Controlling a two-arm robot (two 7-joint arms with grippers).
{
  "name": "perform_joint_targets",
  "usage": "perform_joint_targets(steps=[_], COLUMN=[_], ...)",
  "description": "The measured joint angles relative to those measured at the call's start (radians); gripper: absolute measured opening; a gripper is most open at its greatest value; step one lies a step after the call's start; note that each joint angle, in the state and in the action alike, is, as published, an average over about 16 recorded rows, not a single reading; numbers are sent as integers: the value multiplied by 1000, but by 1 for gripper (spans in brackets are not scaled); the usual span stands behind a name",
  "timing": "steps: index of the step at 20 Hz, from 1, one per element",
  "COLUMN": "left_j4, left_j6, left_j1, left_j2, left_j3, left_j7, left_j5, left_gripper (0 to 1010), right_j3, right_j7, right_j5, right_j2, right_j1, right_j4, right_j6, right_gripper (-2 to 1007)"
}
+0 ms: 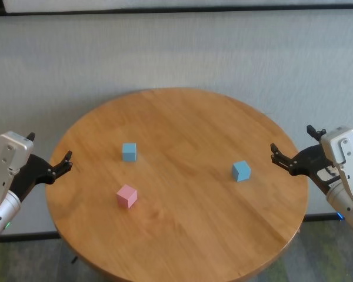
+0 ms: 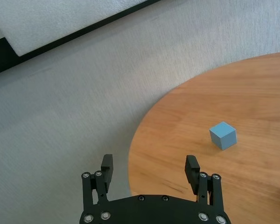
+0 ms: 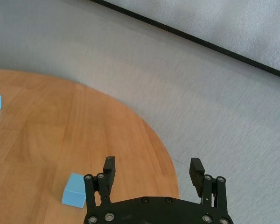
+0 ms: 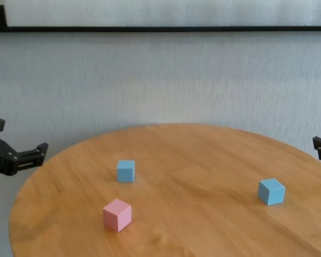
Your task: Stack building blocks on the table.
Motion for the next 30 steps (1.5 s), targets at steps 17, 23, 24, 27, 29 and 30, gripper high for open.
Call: perform_joint_targets(steps=[17,23,24,27,29,30], left_j4=[0,0,0,-3,-8,-13], left_j6=[0,0,0,1,3,4], left_j1=[0,0,0,0,0,1], left_j2=[0,0,0,1,4,5], left_j3=[0,0,0,1,3,4], left_j7=[0,0,0,2,2,1], left_j5=[0,0,0,7,15,20], left_gripper=[1000,1000,1000,1000,1000,1000], right_j3=[0,0,0,0,0,0], right_j7=[0,0,0,0,0,0], right_j5=[0,0,0,0,0,0], right_j2=[0,0,0,0,0,0], right_j1=[0,0,0,0,0,0], right_j4=[0,0,0,0,0,0], right_j6=[0,0,0,0,0,0], right_gripper=[1005,1005,1005,1005,1005,1005])
